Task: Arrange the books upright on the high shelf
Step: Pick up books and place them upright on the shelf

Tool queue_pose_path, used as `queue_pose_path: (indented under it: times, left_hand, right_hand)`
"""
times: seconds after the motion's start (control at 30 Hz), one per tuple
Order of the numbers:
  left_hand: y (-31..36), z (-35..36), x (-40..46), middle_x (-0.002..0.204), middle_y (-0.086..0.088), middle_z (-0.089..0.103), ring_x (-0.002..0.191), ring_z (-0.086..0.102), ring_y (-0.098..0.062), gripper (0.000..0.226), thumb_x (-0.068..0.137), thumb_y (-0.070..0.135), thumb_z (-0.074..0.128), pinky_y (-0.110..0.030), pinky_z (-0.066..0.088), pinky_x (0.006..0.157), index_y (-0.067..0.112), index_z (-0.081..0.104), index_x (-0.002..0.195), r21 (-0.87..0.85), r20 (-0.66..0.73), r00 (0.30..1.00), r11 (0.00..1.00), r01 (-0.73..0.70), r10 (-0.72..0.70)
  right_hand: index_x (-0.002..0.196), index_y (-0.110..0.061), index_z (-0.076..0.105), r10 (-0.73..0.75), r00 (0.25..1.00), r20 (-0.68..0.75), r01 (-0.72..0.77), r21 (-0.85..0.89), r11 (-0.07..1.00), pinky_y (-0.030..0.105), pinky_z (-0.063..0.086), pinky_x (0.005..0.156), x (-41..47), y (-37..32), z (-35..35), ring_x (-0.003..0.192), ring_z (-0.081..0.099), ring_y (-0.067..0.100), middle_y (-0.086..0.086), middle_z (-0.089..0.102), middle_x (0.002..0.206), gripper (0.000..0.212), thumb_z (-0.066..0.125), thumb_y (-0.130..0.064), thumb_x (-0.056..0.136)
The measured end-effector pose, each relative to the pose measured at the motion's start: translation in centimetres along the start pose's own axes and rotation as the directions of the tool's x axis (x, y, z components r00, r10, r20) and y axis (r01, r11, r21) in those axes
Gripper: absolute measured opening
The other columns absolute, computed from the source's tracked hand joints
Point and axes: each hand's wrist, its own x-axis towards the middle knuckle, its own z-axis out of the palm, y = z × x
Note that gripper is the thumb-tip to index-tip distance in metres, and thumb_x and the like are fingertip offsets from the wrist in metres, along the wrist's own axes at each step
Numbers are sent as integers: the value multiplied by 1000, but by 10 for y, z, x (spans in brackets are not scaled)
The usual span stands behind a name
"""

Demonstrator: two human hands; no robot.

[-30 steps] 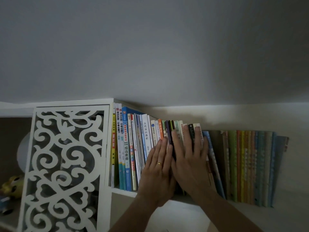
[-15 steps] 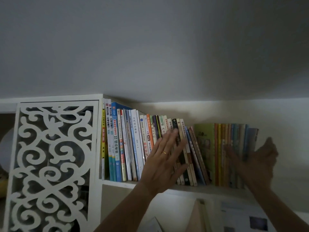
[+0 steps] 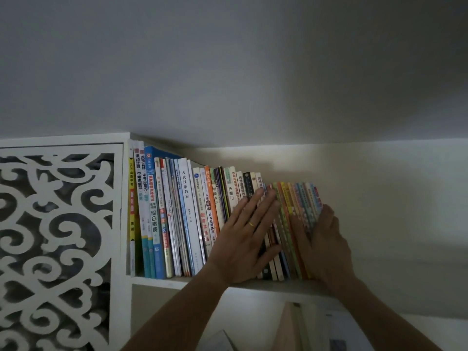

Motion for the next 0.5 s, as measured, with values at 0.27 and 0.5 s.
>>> queue_pose_path:
  times: [0.27, 0.5]
  left_hand:
    - [13, -2, -6, 172, -5, 0, 157, -5, -33, 65, 105, 59, 34, -59, 12, 123, 32, 18, 162, 33, 63, 998, 999, -16, 14]
    - [55, -18, -69, 170, -10, 13, 158, 7, -29, 57, 108, 43, 42, -54, 21, 123, 25, 29, 160, -205, 28, 993, 971, 121, -117]
  right_hand:
    - [149, -13, 23, -32, 999, 19, 31, 56, 998, 45, 51, 74, -2, 8, -1, 100, 60, 40, 16, 49, 123, 86, 37, -72, 88]
    - [153, -4, 34, -210, 971, -112, 201, -86, 976, 56, 41, 111, -87, 8, -9, 141, 38, 42, 24, 39, 152, 80, 45, -61, 98]
